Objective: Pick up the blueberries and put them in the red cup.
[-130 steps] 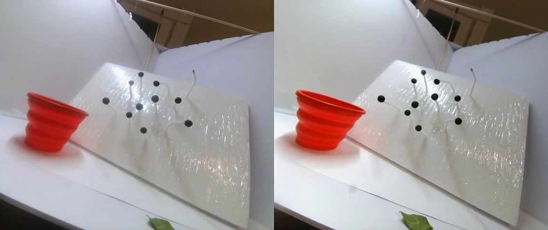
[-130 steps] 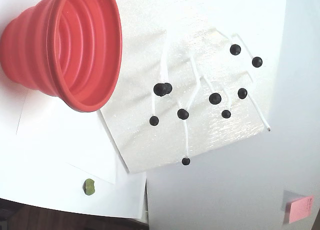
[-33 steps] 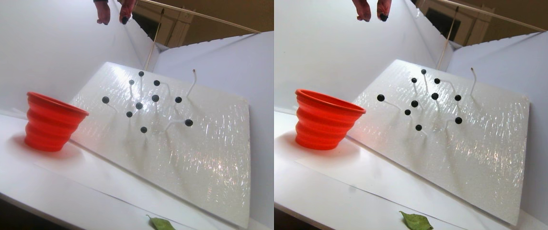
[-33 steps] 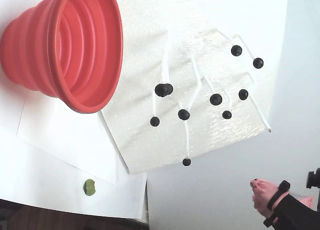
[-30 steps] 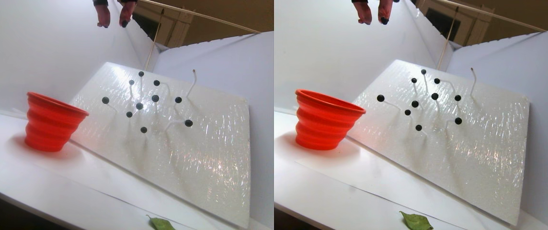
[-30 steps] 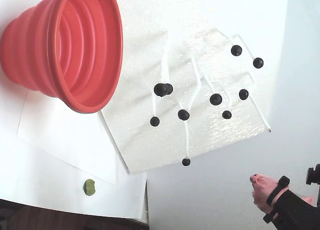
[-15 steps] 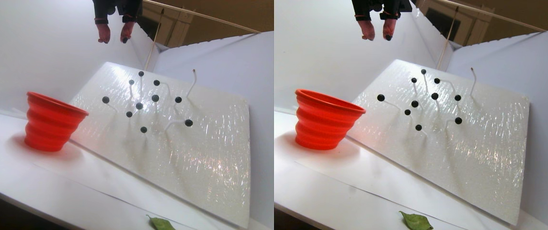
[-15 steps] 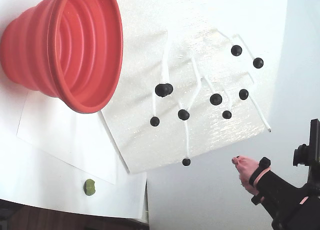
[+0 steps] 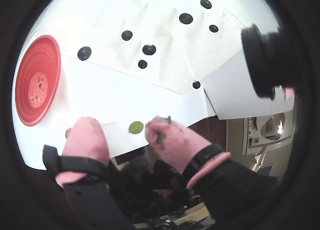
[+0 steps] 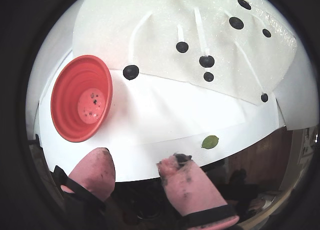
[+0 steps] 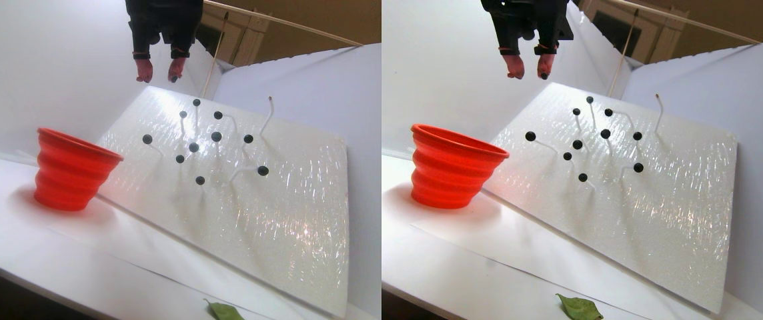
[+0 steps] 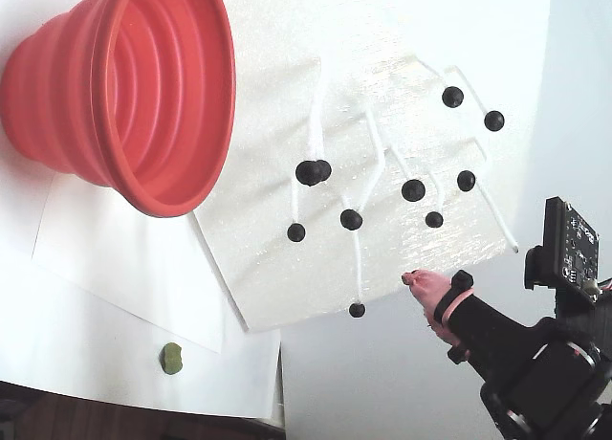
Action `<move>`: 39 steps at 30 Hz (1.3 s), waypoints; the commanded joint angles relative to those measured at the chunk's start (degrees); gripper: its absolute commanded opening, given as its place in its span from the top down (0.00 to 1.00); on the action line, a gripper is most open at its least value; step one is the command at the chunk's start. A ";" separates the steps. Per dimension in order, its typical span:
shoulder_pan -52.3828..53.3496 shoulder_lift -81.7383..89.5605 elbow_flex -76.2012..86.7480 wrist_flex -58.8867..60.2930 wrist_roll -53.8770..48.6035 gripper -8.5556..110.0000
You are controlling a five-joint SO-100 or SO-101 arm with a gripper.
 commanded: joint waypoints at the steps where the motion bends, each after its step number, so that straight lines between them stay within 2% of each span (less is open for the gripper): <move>1: 0.44 -0.88 -2.29 -2.81 -0.62 0.77; 39: -2.55 -21.53 -7.65 -22.32 -5.45 0.75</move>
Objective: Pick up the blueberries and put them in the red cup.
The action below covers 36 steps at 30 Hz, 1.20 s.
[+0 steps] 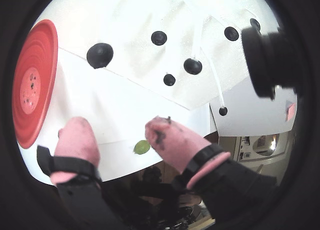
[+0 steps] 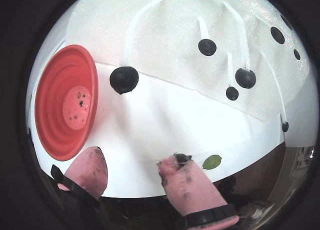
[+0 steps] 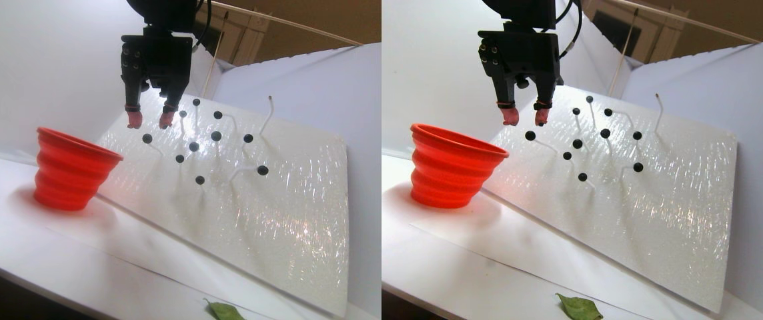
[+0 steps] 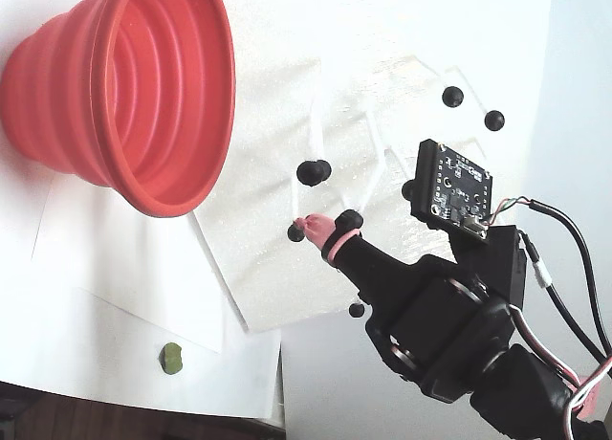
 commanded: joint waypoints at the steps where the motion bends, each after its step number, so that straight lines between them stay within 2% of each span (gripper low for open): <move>1: 0.18 -0.44 -6.42 -3.16 -0.97 0.75; 36: -0.88 -11.95 -13.10 -13.45 -3.69 0.75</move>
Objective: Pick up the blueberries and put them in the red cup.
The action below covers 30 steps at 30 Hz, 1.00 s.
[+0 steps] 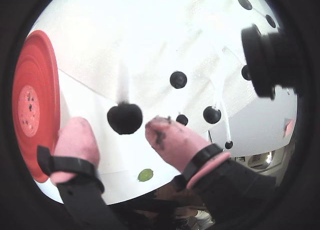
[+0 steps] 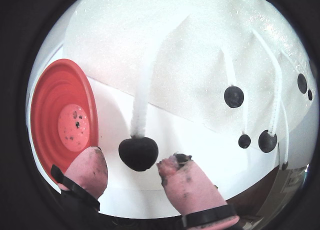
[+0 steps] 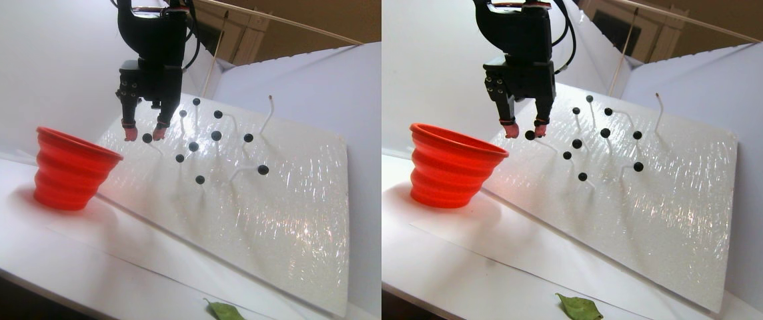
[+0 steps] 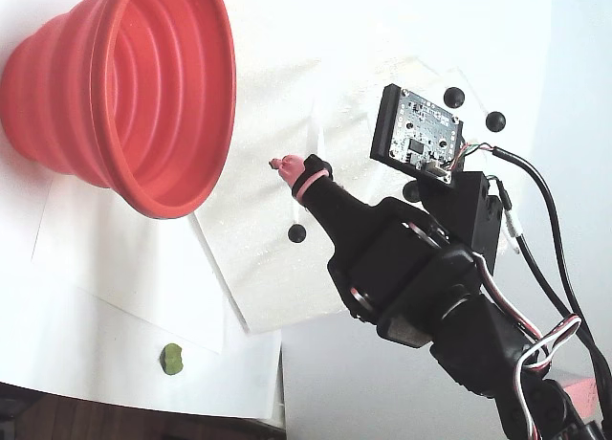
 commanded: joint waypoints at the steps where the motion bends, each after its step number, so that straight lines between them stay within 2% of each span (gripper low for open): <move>1: 0.97 1.05 -7.03 -1.49 -0.26 0.75; 30: 1.93 -2.11 -6.42 -6.15 -1.76 0.78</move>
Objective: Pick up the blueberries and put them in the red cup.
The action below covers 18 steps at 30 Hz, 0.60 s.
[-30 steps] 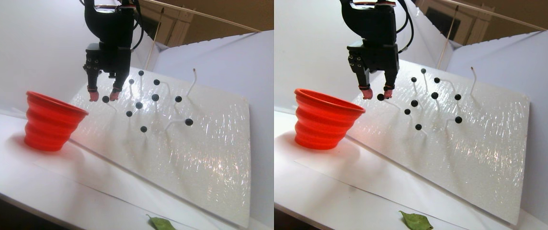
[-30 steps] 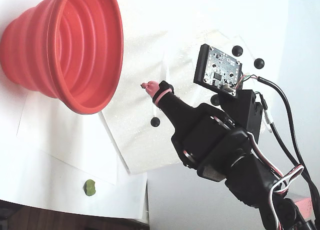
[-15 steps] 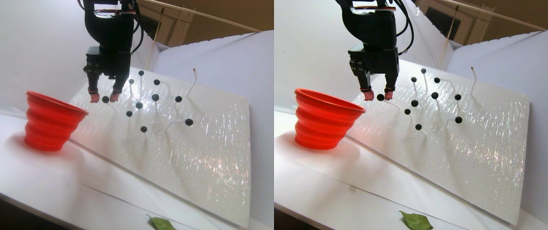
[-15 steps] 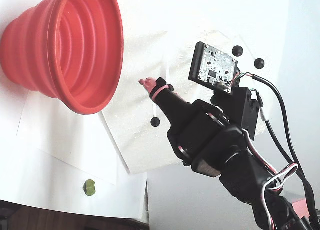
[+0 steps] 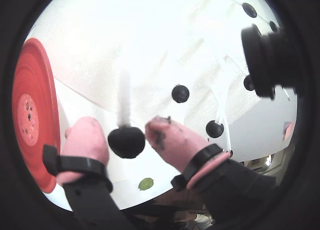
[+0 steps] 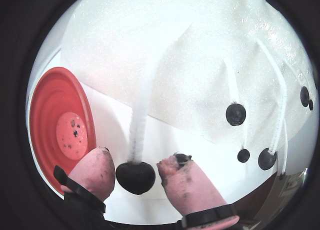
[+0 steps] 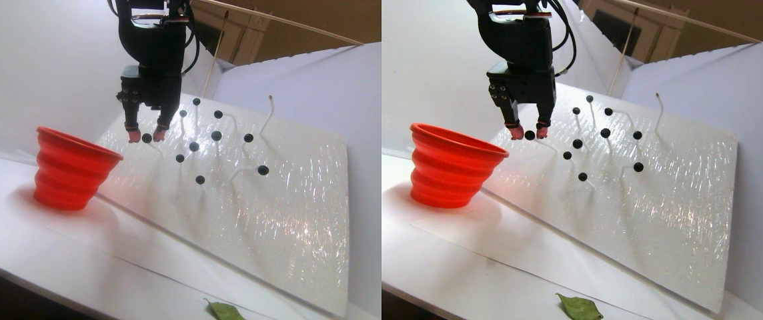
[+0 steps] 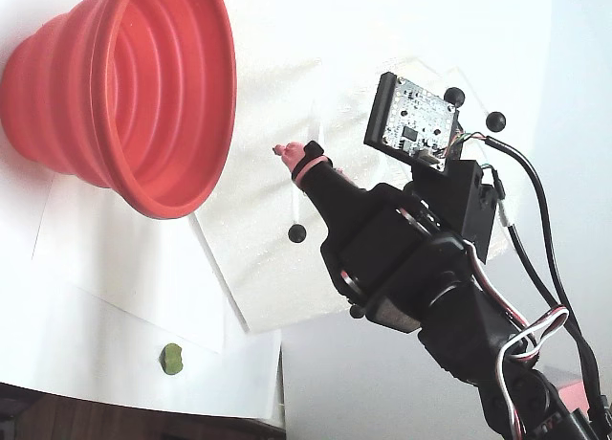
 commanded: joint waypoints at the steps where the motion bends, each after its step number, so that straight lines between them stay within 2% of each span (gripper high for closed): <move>1: 1.93 1.05 -4.66 -1.67 -0.53 0.78; 18: 1.32 1.05 -4.92 -1.67 0.70 0.81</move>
